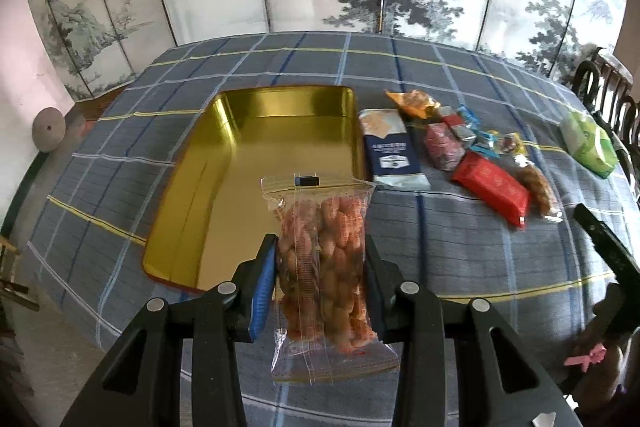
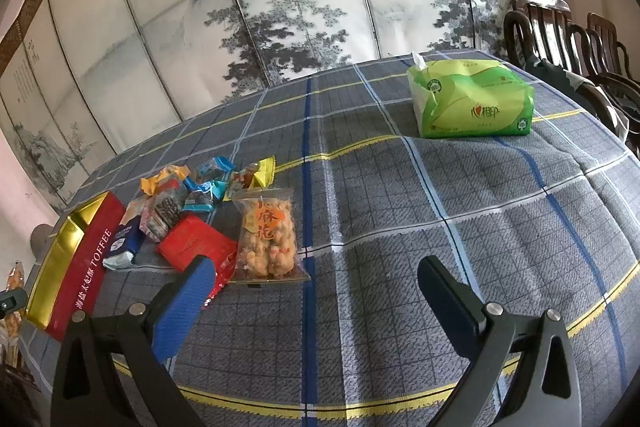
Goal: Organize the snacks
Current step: 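Carry the peanut bag over the gold tin and open the left gripper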
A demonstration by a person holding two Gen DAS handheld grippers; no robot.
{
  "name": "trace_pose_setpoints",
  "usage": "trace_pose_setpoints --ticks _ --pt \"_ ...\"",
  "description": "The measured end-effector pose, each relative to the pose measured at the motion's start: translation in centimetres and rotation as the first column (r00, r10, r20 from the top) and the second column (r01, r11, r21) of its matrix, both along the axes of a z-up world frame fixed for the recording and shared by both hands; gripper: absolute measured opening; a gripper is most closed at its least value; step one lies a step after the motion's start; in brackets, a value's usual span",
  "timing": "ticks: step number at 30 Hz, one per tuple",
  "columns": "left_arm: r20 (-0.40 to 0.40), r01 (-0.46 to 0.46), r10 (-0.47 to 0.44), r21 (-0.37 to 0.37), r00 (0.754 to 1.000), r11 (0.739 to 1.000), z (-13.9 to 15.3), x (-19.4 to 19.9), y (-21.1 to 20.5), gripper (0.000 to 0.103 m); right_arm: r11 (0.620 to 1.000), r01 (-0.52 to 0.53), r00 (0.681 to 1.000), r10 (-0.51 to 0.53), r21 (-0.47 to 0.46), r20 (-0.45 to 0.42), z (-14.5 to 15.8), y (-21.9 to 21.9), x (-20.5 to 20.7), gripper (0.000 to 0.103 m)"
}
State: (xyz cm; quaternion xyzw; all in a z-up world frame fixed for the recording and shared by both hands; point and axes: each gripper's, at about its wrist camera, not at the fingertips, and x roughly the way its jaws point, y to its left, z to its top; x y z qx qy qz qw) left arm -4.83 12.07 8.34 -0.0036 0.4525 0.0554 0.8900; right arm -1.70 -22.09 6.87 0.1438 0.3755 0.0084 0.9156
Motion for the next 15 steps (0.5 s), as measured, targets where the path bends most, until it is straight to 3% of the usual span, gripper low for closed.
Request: trace_pose_setpoints --ticks 15 --pt "-0.013 -0.016 0.017 0.054 1.0 0.998 -0.5 3.9 2.8 0.036 1.0 -0.01 1.0 0.01 -0.003 -0.001 0.0 0.1 -0.2 0.103"
